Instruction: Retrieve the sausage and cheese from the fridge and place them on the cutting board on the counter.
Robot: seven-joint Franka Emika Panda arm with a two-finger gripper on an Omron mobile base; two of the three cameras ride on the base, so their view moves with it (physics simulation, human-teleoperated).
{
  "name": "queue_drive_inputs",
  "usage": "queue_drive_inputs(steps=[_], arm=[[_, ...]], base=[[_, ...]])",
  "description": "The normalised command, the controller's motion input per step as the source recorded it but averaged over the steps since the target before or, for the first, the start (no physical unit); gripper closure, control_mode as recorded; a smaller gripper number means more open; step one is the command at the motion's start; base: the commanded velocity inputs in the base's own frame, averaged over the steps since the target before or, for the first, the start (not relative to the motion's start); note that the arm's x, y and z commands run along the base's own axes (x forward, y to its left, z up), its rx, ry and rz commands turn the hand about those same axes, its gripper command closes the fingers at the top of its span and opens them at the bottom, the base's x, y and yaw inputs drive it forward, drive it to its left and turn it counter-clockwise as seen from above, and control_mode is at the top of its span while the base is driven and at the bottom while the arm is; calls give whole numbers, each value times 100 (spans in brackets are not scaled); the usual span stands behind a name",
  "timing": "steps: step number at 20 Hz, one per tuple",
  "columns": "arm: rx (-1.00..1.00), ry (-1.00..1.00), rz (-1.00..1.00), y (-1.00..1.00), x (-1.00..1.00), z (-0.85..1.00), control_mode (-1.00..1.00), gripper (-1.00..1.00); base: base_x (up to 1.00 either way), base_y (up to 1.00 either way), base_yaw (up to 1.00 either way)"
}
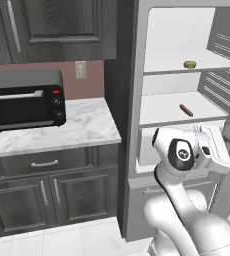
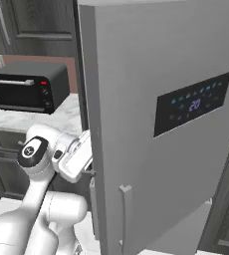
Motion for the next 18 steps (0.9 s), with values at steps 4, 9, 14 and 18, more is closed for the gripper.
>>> queue_drive_inputs(steps=[4, 9, 14, 18], arm=[[0, -3, 0, -100, -48, 0, -100, -100], [0, -5, 2, -100, -47, 0, -100, -100], [-1, -10, 11, -91, -29, -1, -100, -100], [-11, -15, 21, -19, -9, -10, -100, -100]], base=[[0, 0, 0], [0, 0, 0], [0, 0, 0], [0, 0, 0]])
